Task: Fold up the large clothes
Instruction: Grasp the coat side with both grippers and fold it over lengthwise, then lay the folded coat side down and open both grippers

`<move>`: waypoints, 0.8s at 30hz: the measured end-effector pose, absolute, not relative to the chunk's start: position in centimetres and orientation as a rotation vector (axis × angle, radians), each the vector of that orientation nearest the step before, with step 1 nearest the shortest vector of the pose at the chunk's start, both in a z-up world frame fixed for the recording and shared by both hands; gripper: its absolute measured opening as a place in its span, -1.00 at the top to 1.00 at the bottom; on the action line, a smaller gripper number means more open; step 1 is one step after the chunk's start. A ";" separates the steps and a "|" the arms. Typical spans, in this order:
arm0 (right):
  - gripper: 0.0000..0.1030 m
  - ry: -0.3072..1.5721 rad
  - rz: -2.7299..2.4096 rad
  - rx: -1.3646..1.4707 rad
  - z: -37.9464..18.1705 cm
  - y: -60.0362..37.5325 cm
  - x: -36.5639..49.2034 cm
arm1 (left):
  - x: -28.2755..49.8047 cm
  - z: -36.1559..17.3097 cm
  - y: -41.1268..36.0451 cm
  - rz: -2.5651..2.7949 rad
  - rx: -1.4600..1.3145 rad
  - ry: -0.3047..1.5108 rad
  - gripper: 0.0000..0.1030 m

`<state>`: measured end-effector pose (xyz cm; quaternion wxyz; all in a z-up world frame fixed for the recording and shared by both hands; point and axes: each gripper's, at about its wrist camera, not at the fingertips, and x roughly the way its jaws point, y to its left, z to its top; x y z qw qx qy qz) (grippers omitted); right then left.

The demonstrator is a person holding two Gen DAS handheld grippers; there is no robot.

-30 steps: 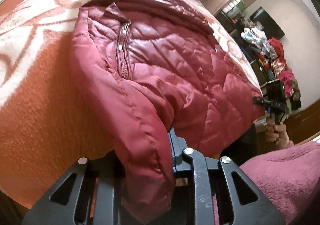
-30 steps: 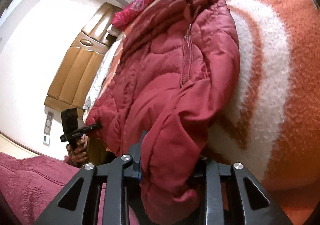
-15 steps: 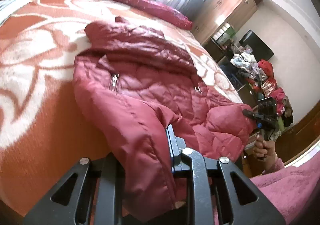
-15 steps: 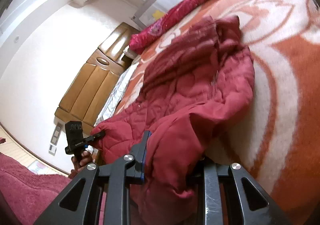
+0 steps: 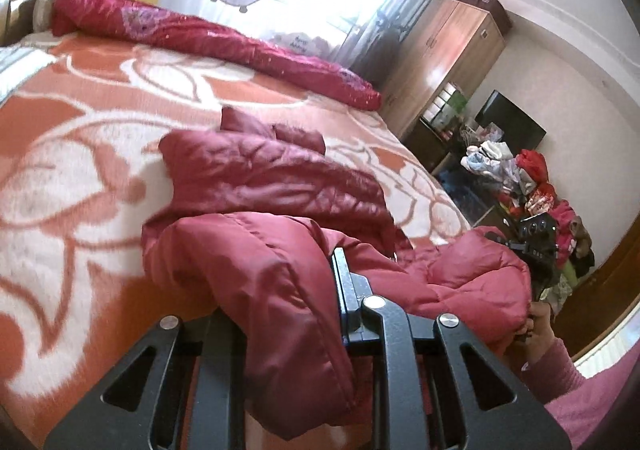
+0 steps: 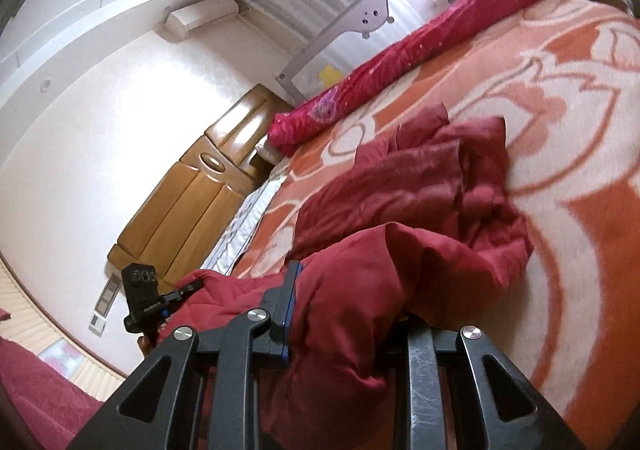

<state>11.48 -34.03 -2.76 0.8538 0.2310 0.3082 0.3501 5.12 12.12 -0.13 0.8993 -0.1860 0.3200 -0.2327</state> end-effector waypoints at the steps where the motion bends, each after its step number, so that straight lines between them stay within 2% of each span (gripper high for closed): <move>1: 0.53 0.643 0.732 0.483 -2.5 -33.9 11.7 | 5.5 0.1 12.1 -0.481 -0.387 0.656 0.65; 24: 0.54 0.632 0.523 0.437 0.2 -32.5 25.4 | 20.6 1.6 12.0 -0.359 -0.412 0.679 0.65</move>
